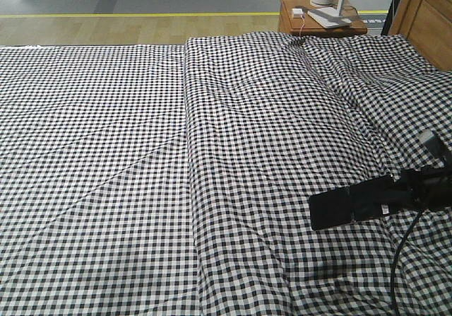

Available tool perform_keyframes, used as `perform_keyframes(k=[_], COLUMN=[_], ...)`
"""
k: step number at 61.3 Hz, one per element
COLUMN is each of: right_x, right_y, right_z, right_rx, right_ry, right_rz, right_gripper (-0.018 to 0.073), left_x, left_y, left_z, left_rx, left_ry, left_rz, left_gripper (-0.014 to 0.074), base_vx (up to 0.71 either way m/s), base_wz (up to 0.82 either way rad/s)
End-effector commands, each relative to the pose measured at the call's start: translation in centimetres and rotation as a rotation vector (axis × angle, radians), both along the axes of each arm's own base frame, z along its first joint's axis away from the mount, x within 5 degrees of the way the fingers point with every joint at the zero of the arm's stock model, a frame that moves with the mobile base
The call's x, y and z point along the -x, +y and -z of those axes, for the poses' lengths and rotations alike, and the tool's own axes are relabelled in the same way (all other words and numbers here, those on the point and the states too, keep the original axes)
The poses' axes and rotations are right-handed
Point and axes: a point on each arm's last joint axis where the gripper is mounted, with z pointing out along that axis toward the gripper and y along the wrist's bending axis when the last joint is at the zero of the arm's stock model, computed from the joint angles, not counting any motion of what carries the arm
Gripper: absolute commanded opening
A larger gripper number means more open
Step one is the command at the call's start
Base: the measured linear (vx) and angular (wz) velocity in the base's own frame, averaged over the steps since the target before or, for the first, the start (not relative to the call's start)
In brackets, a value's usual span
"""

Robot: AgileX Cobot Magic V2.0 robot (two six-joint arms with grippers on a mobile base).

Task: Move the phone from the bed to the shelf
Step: 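Lift the phone with the right gripper up off the bed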

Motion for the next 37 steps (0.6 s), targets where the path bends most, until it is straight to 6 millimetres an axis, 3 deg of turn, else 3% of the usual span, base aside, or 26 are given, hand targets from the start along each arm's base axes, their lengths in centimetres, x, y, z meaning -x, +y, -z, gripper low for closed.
perform_keyframes(k=[1, 22, 37], right_x=[1.2, 5.0, 6.7], right_y=[1.4, 4.6, 10.8], right_z=[-5.2, -12.4, -17.0], right_rx=[-0.105, -0.093, -0.076], right_ry=[-0.131, -0.386, -0.537], right_rz=[-0.049, -0.031, -0.229], right_gripper=[-0.0003, -0.0003, -0.0003], left_x=[0.1, 0.1, 0.1], left_y=[0.0, 0.0, 0.0], left_z=[-1.5, -1.5, -1.5], left_rx=[0.016, 0.016, 0.016], left_ry=[-0.099, -0.099, -0.099], left_rz=[0.005, 0.005, 0.005], left_gripper=[0.0001, 0.0001, 0.0001], base_vx=[0.0, 0.0, 0.0], base_wz=[0.0, 0.0, 0.0])
